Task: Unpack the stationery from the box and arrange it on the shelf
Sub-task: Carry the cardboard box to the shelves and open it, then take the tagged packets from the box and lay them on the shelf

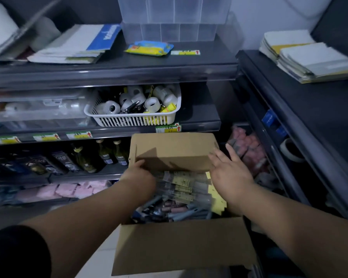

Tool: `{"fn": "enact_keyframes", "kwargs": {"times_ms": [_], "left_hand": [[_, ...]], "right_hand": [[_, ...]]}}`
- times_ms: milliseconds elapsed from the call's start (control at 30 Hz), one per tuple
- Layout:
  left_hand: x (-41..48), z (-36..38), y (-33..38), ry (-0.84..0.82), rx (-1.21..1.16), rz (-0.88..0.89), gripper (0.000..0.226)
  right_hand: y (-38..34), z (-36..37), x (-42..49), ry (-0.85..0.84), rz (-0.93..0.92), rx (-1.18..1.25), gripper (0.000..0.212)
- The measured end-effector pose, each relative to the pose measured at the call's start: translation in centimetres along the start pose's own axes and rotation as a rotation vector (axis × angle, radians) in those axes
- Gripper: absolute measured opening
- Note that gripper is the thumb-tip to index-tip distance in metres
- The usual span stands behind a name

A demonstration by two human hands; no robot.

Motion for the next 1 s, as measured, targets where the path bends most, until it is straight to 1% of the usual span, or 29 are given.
{"fn": "enact_keyframes", "kwargs": {"times_ms": [67, 100, 133, 167, 200, 233, 267, 400, 467, 533, 700, 767, 833, 867, 1000], "left_hand": [[-1.1, 2.1, -1.1, -0.12, -0.017, -0.073, 0.026], [-1.4, 3.1, -1.7, -0.119, -0.093, -0.136, 0.03], [-1.7, 4.4, -2.5, -0.097, -0.211, -0.213, 0.036], [-2.0, 5.7, -3.1, -0.055, -0.354, -0.288, 0.044], [-2.2, 7.1, -3.5, -0.012, -0.479, -0.346, 0.055], [-2.2, 8.4, -3.4, 0.011, -0.565, -0.37, 0.068], [-2.2, 9.5, -3.0, 0.017, -0.636, -0.375, 0.079], [-2.4, 11.7, -1.0, -0.002, -0.864, -0.381, 0.108], [-2.3, 12.1, 0.0, -0.007, -0.925, -0.352, 0.121], [-2.3, 12.3, 0.7, -0.016, -0.95, -0.326, 0.127], [-2.3, 12.1, 0.5, -0.029, -0.899, -0.366, 0.123], [-2.2, 11.0, -0.2, 0.046, -0.808, -0.396, 0.114], [-1.8, 9.2, -0.4, 0.172, -0.737, -0.374, 0.101], [-1.4, 8.5, -0.2, 0.208, -0.73, -0.353, 0.095], [1.3, 7.6, 1.0, 0.219, -0.73, -0.271, 0.083]], "right_hand": [[0.7, 1.5, -1.1, -0.155, 0.004, -0.151, 0.041], [1.0, 2.6, -1.7, -0.223, 0.021, -0.182, 0.041], [1.5, 3.6, -2.2, -0.263, 0.053, -0.163, 0.042], [1.9, 4.6, -2.6, -0.261, 0.11, -0.061, 0.044], [2.4, 5.5, -3.0, -0.238, 0.179, 0.095, 0.048], [2.7, 6.5, -3.3, -0.212, 0.231, 0.256, 0.054], [2.6, 7.6, -3.5, -0.201, 0.257, 0.381, 0.061], [1.0, 11.6, -3.7, -0.204, 0.301, 0.769, 0.095], [0.1, 12.8, -3.3, -0.18, 0.306, 0.895, 0.107], [-0.2, 13.3, -3.1, -0.136, 0.323, 0.932, 0.11], [0.1, 13.6, -3.0, -0.099, 0.367, 0.944, 0.109], [0.3, 12.5, -2.8, -0.071, 0.376, 0.815, 0.105], [-0.3, 10.3, -2.0, -0.01, 0.313, 0.659, 0.097], [-0.9, 9.5, -1.4, 0.002, 0.269, 0.634, 0.093], [-3.1, 8.9, 0.9, -0.05, 0.155, 0.693, 0.086]]}}
Point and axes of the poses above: each hand's wrist, its own x-axis towards the middle knuckle, its own z-axis out of the palm, y = z × x, the point moved 10 cm from there along x, towards the middle knuckle, and after that the axes turned 2 degrees about -z, right-handed, at the moved point
